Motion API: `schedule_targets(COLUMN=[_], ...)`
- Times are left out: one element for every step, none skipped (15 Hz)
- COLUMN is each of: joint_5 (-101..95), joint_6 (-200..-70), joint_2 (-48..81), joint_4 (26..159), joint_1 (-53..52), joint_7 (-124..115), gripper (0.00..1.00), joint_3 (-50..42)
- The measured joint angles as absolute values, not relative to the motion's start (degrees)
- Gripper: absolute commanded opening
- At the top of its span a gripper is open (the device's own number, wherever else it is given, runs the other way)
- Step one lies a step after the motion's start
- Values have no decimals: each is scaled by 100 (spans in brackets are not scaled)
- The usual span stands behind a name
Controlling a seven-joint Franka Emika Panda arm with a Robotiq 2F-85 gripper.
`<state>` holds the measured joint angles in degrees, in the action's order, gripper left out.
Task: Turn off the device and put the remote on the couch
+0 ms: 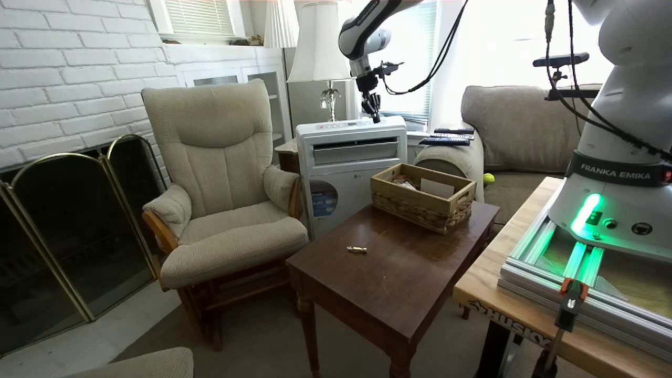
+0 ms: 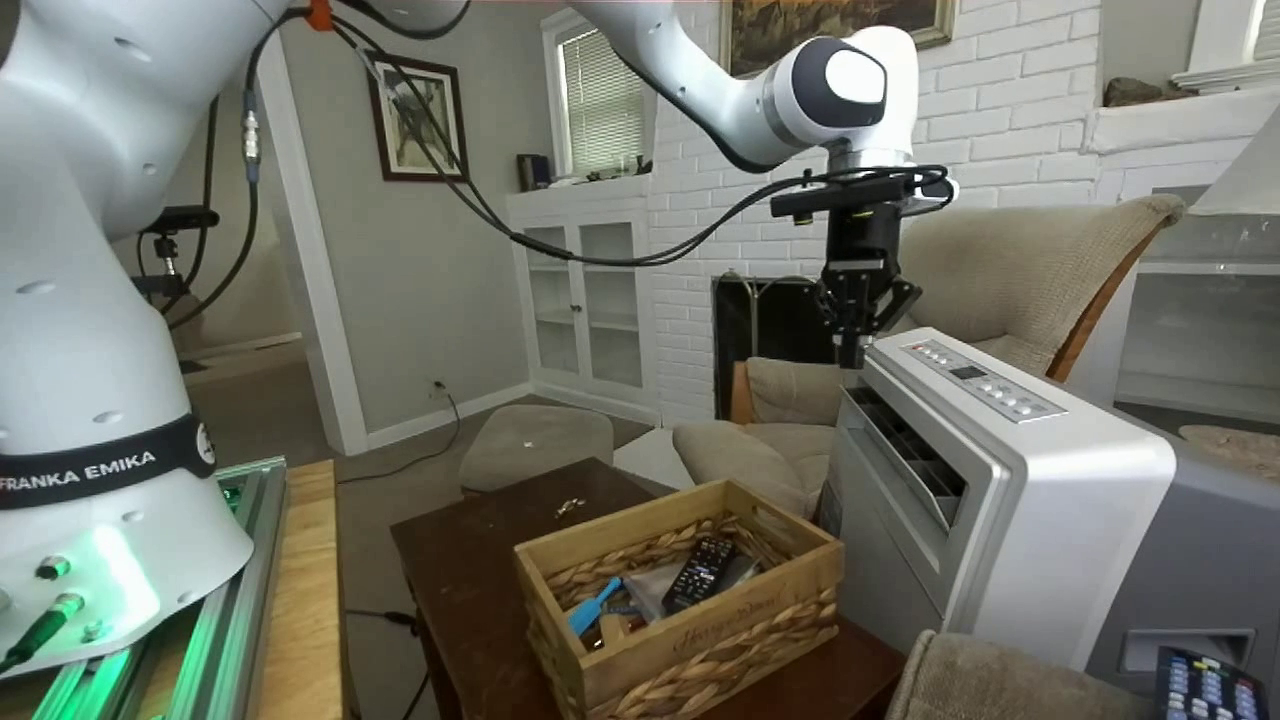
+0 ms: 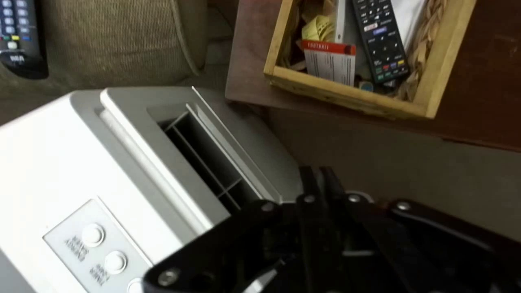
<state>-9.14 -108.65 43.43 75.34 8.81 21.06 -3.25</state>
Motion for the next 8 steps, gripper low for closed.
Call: schedule_targets(joint_5=[-941,-972,-1016,-1051,-1078,-1092,-1043,-999], joint_6=[-10868,-10882,-10900,-10931,-11007,-11103,-11305,-11546], joint_2=[4217,4091,3964,3836,3706,3578,3456,3337], joint_4=[7789,8046,8304,8564,8829,9103,9383,9666], joint_1=[875,871,865,856,848,837,837,840], joint_7=[2105,2103,2100,2089,2070,2052,2005,1943], gripper=[47,54,62,68,76,82,88,96], joint_3=[-345,-356,-363,-370,-373,-373,-358,-334])
